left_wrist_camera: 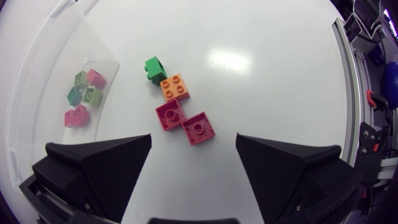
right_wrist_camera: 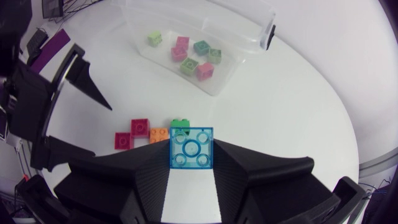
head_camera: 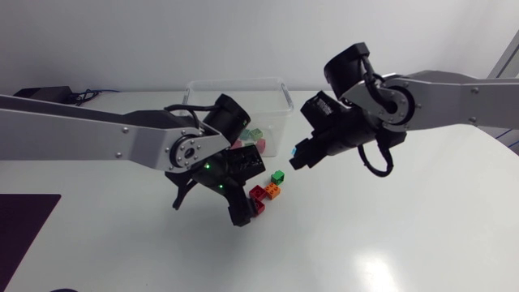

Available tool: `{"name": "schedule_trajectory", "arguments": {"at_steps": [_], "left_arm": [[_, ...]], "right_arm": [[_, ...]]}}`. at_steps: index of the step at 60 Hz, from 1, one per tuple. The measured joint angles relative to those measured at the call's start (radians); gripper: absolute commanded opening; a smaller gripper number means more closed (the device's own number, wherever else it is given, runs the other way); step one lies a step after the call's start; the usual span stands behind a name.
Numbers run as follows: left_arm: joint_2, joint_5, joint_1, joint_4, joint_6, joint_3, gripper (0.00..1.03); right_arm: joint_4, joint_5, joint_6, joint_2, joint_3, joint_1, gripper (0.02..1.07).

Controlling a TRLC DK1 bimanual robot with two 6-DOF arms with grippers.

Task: Place the duplo bricks in the container

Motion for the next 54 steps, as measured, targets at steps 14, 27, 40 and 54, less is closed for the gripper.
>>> {"name": "schedule_trajectory", "arguments": {"at_steps": [14, 27, 40, 54], "left_arm": [[0.065, -0.015, -0.02, 0.037, -0.032, 0.0, 0.92], [0.116, -0.024, -0.02, 0.037, -0.06, 0.006, 0.91], [0.13, -0.027, -0.02, 0.02, -0.074, 0.036, 0.91], [0.188, -0.027, -0.021, -0.125, -0.098, 0.158, 0.91]], "right_arm": [[-0.019, -0.002, 0.001, 0.0, 0.091, -0.005, 0.28], [-0.031, -0.009, 0.024, 0.004, 0.14, -0.025, 0.28], [-0.03, -0.024, 0.045, 0.022, 0.174, -0.031, 0.28], [-0.03, -0.031, 0.046, 0.029, 0.174, -0.037, 0.28]]}}
